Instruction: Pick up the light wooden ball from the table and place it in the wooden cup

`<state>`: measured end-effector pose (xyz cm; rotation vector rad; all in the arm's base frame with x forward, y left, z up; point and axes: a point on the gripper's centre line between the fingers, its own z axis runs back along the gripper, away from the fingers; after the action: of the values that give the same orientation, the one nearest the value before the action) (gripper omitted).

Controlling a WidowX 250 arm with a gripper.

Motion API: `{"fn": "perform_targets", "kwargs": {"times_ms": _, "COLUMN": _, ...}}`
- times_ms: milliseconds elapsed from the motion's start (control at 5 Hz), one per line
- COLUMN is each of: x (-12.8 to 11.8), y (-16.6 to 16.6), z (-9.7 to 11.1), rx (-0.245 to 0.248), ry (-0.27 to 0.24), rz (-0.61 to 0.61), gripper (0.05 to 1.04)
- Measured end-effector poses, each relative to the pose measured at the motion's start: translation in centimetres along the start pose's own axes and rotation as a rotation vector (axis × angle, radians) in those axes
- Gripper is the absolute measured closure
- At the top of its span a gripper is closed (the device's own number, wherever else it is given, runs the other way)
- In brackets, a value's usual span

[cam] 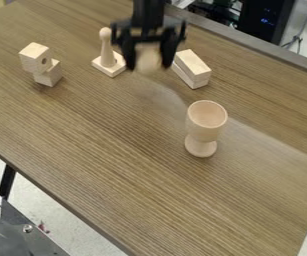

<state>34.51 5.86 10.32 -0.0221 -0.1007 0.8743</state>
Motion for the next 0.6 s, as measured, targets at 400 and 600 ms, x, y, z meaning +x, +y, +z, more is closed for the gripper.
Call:
{"fn": "perform_targets", "kwargs": {"times_ms": 400, "x": -1.3, "y": -2.9, "z": 3.3, "rx": -0.052, "ry": -0.045, "rz": -0.071, "gripper": 0.285}}
{"fn": "perform_targets", "kwargs": {"times_ms": 600, "x": -2.8, "y": -4.2, "z": 3.6, "rx": -0.055, "ry": -0.049, "rz": -0.137, "gripper": 0.285}}
